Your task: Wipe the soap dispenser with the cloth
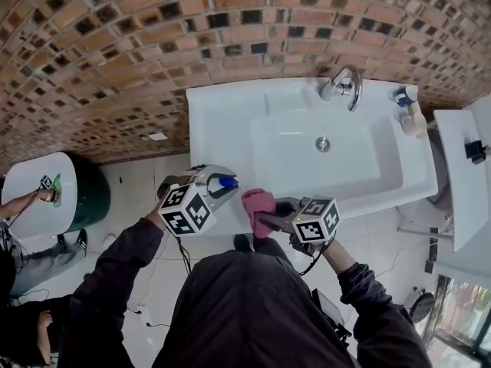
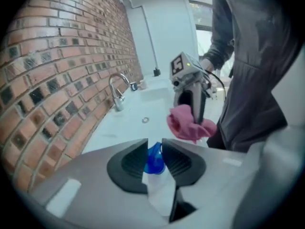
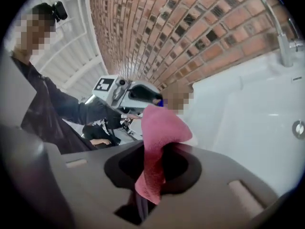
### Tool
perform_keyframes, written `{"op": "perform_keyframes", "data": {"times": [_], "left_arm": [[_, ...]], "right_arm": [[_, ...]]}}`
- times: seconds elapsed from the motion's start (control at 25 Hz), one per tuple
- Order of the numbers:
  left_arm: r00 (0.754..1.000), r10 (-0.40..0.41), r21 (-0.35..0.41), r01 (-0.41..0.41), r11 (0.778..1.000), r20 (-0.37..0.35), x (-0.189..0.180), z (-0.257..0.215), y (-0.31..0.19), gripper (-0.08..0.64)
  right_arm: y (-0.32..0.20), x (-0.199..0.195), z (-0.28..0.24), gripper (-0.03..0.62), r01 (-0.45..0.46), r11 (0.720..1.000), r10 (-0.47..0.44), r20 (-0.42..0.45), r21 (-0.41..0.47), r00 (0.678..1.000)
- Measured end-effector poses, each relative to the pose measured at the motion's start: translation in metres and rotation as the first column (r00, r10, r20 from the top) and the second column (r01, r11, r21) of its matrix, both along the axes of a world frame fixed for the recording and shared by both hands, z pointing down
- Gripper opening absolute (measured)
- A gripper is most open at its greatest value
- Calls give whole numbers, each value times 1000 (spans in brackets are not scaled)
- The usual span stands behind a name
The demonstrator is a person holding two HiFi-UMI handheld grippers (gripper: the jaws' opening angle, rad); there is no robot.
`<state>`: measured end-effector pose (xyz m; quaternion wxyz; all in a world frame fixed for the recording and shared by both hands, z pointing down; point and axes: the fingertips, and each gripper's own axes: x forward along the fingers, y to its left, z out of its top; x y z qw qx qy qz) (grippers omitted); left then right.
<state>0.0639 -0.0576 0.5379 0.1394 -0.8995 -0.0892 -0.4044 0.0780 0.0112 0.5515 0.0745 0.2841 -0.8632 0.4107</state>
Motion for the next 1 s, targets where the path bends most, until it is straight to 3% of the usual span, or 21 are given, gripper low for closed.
{"op": "perform_keyframes", "data": {"times": [0.2, 0.36, 0.44, 0.56, 0.72, 0.84, 1.0], "left_arm": [[994, -94, -108, 88, 990, -48, 2, -1, -2, 75], [991, -121, -111, 115, 987, -51, 1, -3, 3, 74], [990, -131, -107, 125, 986, -53, 2, -4, 5, 74], [990, -131, -96, 125, 987, -52, 3, -3, 6, 74], [987, -150, -103, 144, 984, -63, 2, -3, 4, 74], [983, -167, -119, 158, 980, -74, 3, -2, 3, 74], [973, -213, -156, 197, 968, -92, 3, -5, 0, 79]], "right_arm": [[-10, -63, 37, 72, -3, 999, 1, -29, -54, 1000], [-38, -96, 55, 72, -31, 993, 31, 2, -115, 1000], [-48, -99, 74, 72, -82, 974, 86, 11, -211, 996], [-54, -99, 102, 72, -129, 918, 154, 37, -375, 987], [-60, -99, 116, 71, -129, 886, 158, 29, -445, 987], [-58, -100, 109, 71, -104, 895, 138, 48, -433, 989], [-46, -95, 76, 71, -43, 951, 64, 56, -307, 996]]}}
